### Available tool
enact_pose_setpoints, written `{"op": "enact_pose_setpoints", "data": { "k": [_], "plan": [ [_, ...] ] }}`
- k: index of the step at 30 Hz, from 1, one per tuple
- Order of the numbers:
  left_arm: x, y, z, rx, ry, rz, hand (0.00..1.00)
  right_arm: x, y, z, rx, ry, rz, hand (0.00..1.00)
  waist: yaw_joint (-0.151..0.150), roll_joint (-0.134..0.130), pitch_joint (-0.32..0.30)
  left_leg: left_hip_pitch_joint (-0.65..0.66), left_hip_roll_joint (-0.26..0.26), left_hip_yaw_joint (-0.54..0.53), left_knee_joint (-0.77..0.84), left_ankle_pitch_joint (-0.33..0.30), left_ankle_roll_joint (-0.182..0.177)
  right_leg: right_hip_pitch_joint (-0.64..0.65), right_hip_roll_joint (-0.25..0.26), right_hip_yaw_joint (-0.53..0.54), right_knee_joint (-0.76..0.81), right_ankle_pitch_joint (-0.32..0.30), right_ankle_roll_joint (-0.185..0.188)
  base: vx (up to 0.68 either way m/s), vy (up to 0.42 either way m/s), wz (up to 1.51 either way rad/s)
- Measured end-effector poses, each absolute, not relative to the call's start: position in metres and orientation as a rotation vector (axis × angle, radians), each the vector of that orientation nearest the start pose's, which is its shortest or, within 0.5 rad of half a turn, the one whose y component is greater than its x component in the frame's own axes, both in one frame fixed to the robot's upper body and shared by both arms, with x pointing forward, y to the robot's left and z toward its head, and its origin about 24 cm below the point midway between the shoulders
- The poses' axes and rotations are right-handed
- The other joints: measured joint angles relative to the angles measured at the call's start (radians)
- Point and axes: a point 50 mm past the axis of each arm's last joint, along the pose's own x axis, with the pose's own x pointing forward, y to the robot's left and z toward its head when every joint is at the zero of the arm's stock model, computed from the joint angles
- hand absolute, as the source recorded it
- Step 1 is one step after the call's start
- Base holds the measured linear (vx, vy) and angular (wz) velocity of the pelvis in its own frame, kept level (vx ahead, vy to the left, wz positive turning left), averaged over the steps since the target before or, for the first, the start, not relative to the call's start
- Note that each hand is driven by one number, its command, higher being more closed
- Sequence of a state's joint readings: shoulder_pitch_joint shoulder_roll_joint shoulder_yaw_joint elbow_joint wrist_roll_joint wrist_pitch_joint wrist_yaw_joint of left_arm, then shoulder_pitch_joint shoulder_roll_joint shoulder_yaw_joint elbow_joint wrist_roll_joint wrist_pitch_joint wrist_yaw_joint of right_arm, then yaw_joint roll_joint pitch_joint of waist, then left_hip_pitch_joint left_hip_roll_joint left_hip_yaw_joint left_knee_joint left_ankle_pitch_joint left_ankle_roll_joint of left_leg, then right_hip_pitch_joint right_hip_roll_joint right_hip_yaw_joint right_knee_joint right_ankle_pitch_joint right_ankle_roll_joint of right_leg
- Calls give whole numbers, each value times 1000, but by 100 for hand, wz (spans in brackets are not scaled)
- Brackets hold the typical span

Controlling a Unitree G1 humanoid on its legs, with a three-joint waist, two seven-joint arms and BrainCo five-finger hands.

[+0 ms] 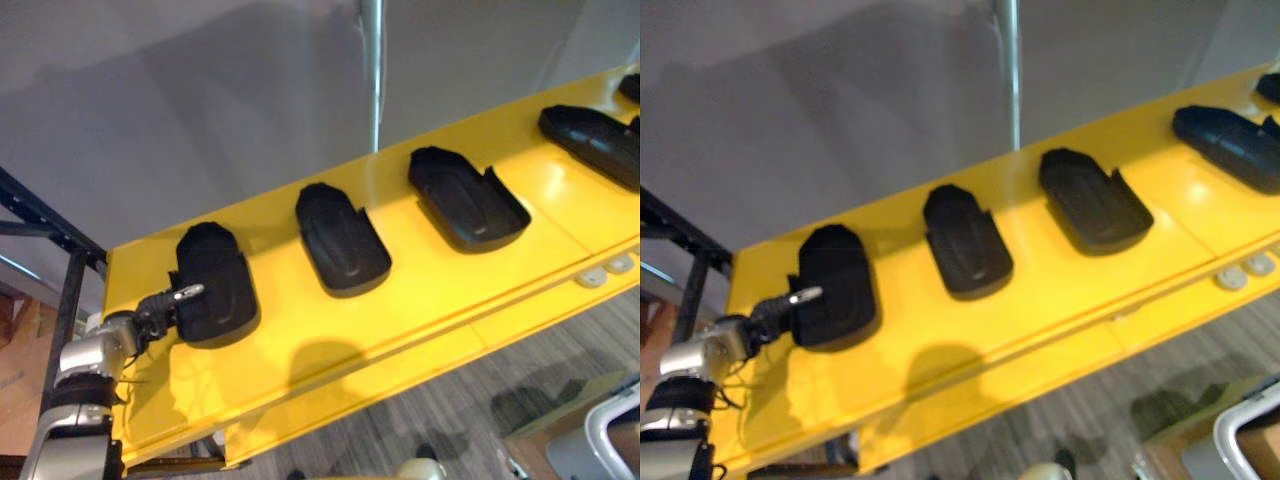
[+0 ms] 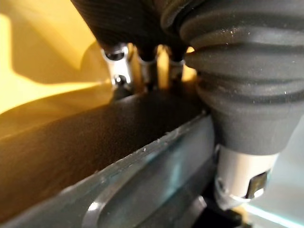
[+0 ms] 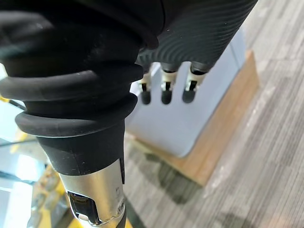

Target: Walk over and take plastic housings, then place them on the shelf

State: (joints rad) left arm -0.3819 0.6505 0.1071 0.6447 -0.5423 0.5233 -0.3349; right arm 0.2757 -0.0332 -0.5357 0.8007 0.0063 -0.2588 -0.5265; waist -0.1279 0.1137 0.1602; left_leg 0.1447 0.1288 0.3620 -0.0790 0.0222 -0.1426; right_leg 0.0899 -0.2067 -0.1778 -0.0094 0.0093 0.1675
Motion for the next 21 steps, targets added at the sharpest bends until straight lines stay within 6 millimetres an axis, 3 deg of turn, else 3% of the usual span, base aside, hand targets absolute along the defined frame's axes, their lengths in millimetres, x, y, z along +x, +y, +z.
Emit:
{"op": "enact_pose_setpoints", "data": {
  "k": [5, 9, 12, 13, 14, 16, 21],
  "plan": [
    [290, 324, 39, -51, 598, 58, 0, 40, -281, -120, -139, 795, -1127, 0, -2, -1, 0, -1, 0, -1, 0, 0, 0, 0, 0, -1, 0, 0, 0, 0, 0, 0],
    [292, 347, 51, 238, 589, 215, 0, 37, -281, -121, -130, 800, -1137, 0, -1, -2, 1, -1, 0, -1, 0, 0, 0, 0, 0, -1, 0, 0, 0, 0, 0, 0],
    [295, 377, 85, 469, 544, 366, 0, 31, -279, -122, -141, 810, -1126, 0, 1, -3, 2, -1, 1, -1, 0, 0, 0, -1, 1, -1, 1, 0, 0, 0, 0, 0],
    [300, 385, 109, 534, 494, 401, 0, 28, -279, -122, -136, 813, -1134, 0, 3, -5, 2, -1, 0, -1, 0, 0, 0, -1, 1, -1, 3, -1, -1, 0, 0, 0],
    [305, 390, 131, 584, 441, 428, 0, 27, -278, -123, -128, 817, -1140, 0, 3, -6, 3, -1, 0, -1, 0, 0, 0, -2, 1, -1, 5, -1, -2, 0, 0, 0],
    [313, 390, 155, 623, 375, 460, 0, 28, -278, -123, -133, 814, -1128, 0, 2, -6, 3, -1, 0, -1, 0, 0, 0, -2, 0, 0, 6, -2, -3, 0, 0, 0],
    [324, 376, 170, 681, 308, 451, 0, 38, -276, -122, -140, 794, -1091, 0, -25, -5, 2, -1, 1, 4, 0, 0, 0, -9, 1, 5, 12, -3, -5, 0, 0, -3]
  ]
}}
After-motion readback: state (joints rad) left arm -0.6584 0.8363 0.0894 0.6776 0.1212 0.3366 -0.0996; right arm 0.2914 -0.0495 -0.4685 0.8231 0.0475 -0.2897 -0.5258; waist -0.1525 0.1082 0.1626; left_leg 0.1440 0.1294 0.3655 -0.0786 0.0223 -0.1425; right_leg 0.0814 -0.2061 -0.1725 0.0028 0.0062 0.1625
